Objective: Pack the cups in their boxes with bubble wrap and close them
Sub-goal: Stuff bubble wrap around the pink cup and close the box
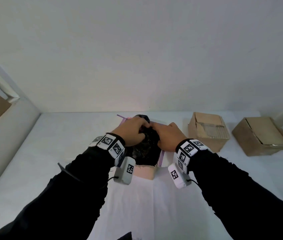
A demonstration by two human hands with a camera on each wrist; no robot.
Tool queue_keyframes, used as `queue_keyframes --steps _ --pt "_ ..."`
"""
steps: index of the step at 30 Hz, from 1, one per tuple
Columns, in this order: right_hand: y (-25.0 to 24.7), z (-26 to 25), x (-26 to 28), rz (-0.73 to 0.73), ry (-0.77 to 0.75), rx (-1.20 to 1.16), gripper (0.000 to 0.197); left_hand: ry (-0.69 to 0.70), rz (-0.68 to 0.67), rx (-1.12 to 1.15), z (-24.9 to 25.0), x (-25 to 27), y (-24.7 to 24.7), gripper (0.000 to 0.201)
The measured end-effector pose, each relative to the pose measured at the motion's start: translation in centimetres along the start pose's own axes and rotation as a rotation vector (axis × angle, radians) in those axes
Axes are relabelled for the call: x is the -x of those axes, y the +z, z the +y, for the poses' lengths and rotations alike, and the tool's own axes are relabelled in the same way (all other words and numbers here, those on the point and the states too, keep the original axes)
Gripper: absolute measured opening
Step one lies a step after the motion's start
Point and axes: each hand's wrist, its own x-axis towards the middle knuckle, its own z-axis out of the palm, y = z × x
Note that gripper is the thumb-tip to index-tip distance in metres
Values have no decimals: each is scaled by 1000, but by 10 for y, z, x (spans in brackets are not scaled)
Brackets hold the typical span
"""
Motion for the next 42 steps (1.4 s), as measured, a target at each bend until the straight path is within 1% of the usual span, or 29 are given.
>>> queue_keyframes --steps 1,2,4,5,6,8,9,11,13,15,17,18,19,21,24,26,29,31,33,35,37,38,40,42 --pt "1 0 -1 -16 10 -6 68 -7 4 -102 -5 -5 1 47" --pt "2 -1 -2 -44 22 8 73 -33 -27 -190 -9 -8 3 52" --pt "5 -1 -6 -111 57 65 76 -92 -95 -265 -17 -13 8 59" --pt "6 -1 -9 -141 74 93 76 -114 -104 -286 -20 -15 10 61" --pt "7 -2 -12 -174 88 117 73 -132 -106 -319 -24 -16 13 62" --pt "8 -5 -16 -227 101 170 61 -159 -114 -385 -28 -19 17 62" --pt "9 -5 -17 -244 100 195 54 -169 -127 -422 -29 -20 18 63" --pt "10 -4 -18 -258 95 207 48 -177 -154 -455 -29 -23 20 68" --pt "8 0 -17 -238 68 196 45 -181 -170 -429 -27 -25 18 68" --pt "0 6 -17 -172 26 203 43 -180 -170 -355 -30 -24 12 63" --pt "-10 15 -18 -103 -4 234 42 -143 -149 -209 -30 -19 4 63" --pt "-14 20 -19 -80 -14 257 42 -110 -131 -165 -30 -14 0 62" --pt "-17 25 -19 -67 -14 273 41 -74 -96 -180 -30 -9 -4 59" --pt "-21 31 -18 -45 13 260 39 -30 -38 -369 -32 3 -10 55" --pt "-19 24 -10 14 53 178 26 24 -113 -591 -45 17 -8 59" --pt "-15 12 -2 34 64 85 20 83 -113 -663 -54 22 1 51" --pt "-7 -4 10 36 41 -48 16 166 -1 -678 -60 30 12 33" --pt "-2 -14 17 38 24 -195 11 225 92 -682 -60 37 21 24" --pt "0 -25 23 21 29 -369 15 282 156 -668 -53 44 33 23" --pt "2 -35 29 -50 28 -480 29 324 188 -630 -47 47 47 29" --pt "7 -41 36 -158 29 -467 41 336 210 -574 -43 48 56 31" --pt "11 -43 40 -194 31 -429 42 342 211 -562 -44 48 57 31" --pt "19 -45 48 -216 38 -360 36 347 179 -591 -47 47 54 29" --pt "22 -49 53 -208 36 -303 29 345 110 -654 -48 45 51 28"
